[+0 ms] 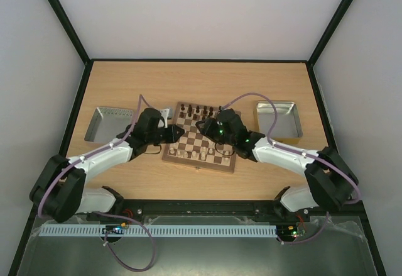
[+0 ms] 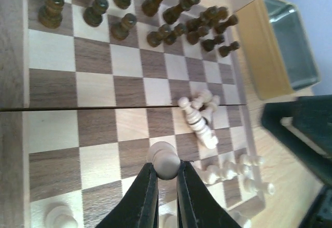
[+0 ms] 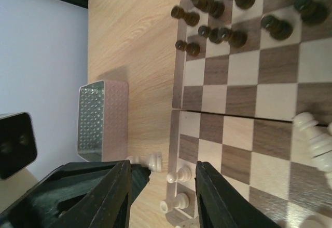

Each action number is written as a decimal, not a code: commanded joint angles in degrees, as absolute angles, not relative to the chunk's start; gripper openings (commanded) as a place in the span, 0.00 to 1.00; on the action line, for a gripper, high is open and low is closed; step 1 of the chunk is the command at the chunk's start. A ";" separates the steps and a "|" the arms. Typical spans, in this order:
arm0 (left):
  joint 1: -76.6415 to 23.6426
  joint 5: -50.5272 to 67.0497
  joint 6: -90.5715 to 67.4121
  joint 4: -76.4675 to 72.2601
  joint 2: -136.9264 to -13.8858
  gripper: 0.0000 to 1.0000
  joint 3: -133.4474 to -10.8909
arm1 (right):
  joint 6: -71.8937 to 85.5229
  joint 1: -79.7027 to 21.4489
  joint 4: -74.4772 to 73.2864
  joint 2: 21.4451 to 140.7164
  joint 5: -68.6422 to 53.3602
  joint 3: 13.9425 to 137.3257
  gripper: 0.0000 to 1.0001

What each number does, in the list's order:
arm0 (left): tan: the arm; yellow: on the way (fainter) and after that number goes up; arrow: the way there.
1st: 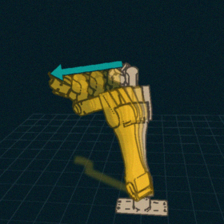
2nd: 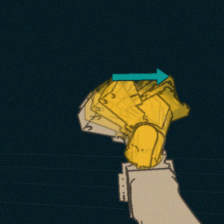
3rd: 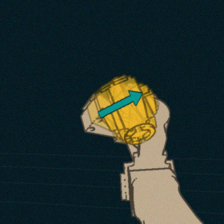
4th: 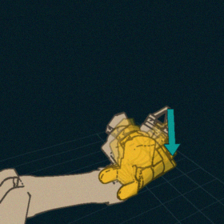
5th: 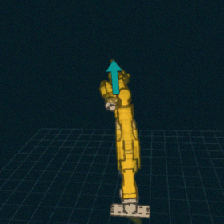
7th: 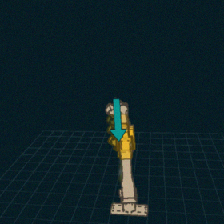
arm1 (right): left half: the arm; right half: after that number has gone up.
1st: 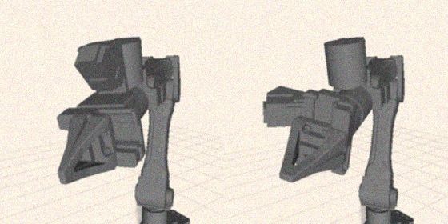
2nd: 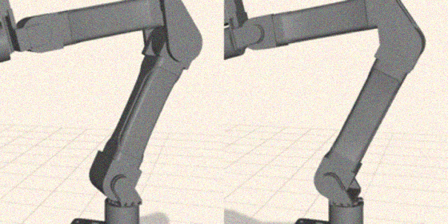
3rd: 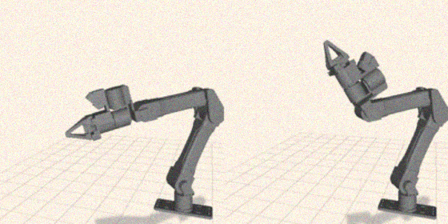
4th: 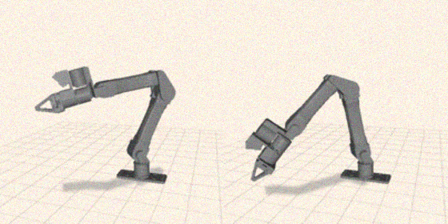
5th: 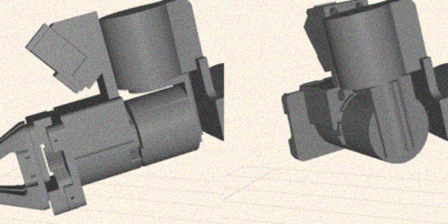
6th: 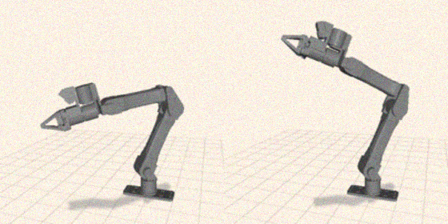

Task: Set up the chess pieces on the board
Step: Place the chess piece on the chessboard.

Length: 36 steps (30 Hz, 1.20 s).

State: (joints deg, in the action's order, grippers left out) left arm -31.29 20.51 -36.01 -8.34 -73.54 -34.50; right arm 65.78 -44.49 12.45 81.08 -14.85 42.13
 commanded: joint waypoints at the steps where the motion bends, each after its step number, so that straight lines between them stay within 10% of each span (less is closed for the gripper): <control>1: -33.84 11.85 -30.35 2.08 -76.71 0.06 -39.85 | 58.24 -44.04 5.55 76.18 -7.67 41.16 0.34; 26: -38.06 2.37 -25.89 20.46 -91.96 0.08 -54.25 | 57.30 -43.94 2.20 72.95 -5.20 39.42 0.35; 36: -38.06 3.23 -25.51 23.64 -91.44 0.33 -57.24 | 57.23 -43.95 2.11 72.09 -5.11 39.55 0.35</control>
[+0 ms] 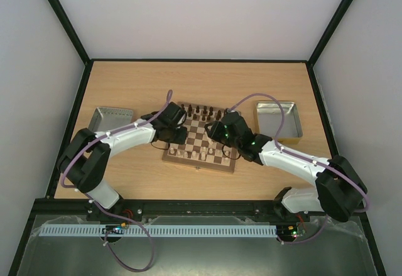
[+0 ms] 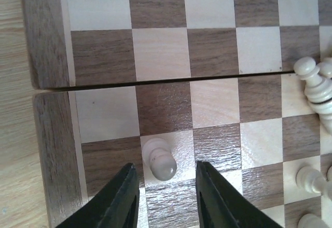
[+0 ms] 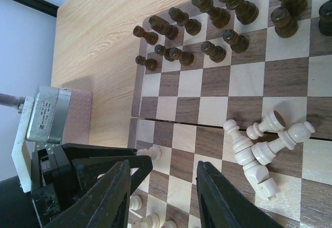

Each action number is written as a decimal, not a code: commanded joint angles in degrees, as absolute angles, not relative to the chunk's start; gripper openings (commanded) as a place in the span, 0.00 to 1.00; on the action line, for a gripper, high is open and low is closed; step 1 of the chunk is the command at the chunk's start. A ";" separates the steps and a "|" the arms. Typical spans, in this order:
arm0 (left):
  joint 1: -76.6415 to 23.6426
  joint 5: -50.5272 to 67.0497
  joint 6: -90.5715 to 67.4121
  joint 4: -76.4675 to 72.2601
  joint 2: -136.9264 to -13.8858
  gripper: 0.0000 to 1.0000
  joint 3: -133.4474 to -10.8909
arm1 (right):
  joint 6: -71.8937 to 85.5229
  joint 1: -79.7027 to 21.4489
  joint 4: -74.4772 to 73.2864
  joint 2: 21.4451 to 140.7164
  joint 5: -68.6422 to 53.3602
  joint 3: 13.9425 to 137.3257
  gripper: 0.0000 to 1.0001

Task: Set up the chess pieces on the board
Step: Place the chess piece on the chessboard, then move the chess piece to the chessboard.

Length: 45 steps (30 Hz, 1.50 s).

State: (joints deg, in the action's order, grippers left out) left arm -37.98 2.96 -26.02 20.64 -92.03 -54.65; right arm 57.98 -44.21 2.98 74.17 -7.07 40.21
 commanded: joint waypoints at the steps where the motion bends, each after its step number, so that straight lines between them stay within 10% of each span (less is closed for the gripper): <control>1: -38.06 3.33 -25.41 24.20 -91.41 0.35 -57.60 | 57.22 -43.95 2.11 71.95 -4.89 39.47 0.35; 32: -37.49 0.97 -25.39 28.79 -97.91 0.30 -63.44 | 56.95 -43.86 2.64 71.80 -4.86 38.23 0.34; 45: -37.60 2.16 -25.09 30.61 -97.96 0.09 -63.53 | 56.70 -43.86 2.45 71.63 -4.95 38.20 0.34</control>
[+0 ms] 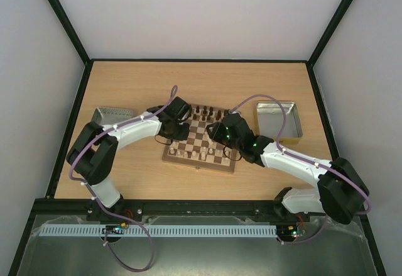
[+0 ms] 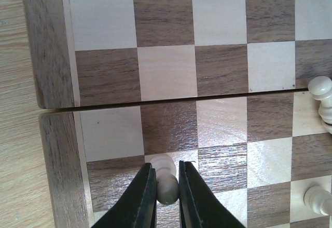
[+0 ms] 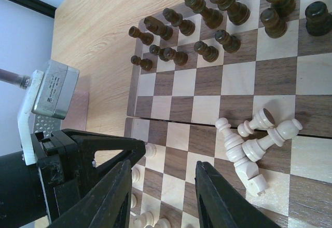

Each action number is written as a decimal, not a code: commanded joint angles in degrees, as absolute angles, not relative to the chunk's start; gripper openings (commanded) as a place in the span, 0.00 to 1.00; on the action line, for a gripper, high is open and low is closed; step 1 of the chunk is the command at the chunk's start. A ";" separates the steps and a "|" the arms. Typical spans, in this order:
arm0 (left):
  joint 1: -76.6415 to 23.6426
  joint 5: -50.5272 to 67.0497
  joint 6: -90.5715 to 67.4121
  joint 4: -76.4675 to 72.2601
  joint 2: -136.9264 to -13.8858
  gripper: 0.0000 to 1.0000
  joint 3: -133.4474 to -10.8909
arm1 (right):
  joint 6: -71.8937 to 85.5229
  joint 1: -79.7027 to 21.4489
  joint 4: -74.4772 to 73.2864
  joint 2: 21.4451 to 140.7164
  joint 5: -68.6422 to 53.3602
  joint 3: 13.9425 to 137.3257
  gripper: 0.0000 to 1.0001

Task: Set up the chess pieces on the board
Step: Move the chess piece to the chessboard.

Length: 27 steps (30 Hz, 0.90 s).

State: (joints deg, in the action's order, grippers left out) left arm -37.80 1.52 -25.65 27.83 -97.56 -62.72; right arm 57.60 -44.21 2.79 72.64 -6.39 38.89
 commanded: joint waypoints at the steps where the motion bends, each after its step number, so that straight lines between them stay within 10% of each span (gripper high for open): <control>1: -37.76 2.26 -25.05 31.09 -97.52 0.09 -63.50 | 56.77 -43.84 2.45 71.55 -4.97 38.16 0.34; 27: -42.45 -0.15 -27.71 34.45 -95.33 0.11 -62.27 | 56.80 -43.86 2.97 72.43 -5.72 37.87 0.33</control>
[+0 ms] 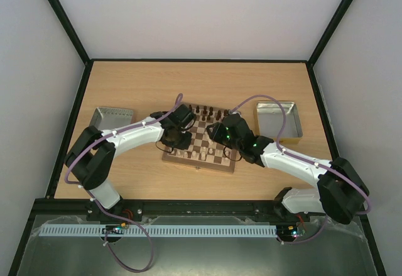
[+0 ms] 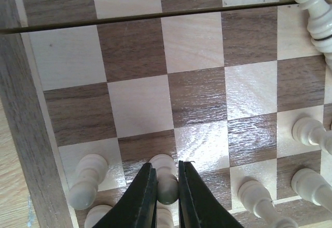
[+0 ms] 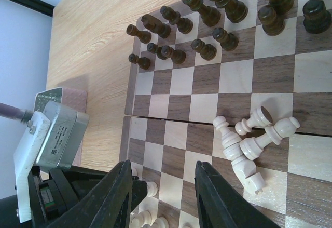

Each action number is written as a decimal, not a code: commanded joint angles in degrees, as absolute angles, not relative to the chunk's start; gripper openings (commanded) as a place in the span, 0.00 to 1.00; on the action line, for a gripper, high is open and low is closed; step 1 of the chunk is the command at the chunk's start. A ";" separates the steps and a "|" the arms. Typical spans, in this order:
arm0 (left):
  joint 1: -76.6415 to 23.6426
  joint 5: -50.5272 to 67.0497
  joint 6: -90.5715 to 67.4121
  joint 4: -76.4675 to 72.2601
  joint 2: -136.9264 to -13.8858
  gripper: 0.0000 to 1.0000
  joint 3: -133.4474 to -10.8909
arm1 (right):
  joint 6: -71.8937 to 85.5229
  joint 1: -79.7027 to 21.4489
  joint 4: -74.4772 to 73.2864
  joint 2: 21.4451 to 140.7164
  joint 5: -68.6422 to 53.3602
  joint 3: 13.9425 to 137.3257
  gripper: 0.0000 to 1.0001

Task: Set up the chess pieces on the board
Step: Move the chess piece to the chessboard, then pick up the chess piece from the chessboard.

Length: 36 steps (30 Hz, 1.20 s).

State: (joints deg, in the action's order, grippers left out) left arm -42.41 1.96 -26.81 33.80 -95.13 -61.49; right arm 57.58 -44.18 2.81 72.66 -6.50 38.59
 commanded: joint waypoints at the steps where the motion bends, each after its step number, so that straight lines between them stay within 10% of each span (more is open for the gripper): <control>1: -42.45 -0.17 -27.72 34.38 -95.48 0.11 -62.32 | 56.86 -43.86 2.99 72.38 -5.72 37.84 0.33; 36: -38.07 -1.02 -31.96 23.81 -73.49 0.41 -55.39 | 40.79 -43.94 -25.55 87.10 -0.98 55.72 0.30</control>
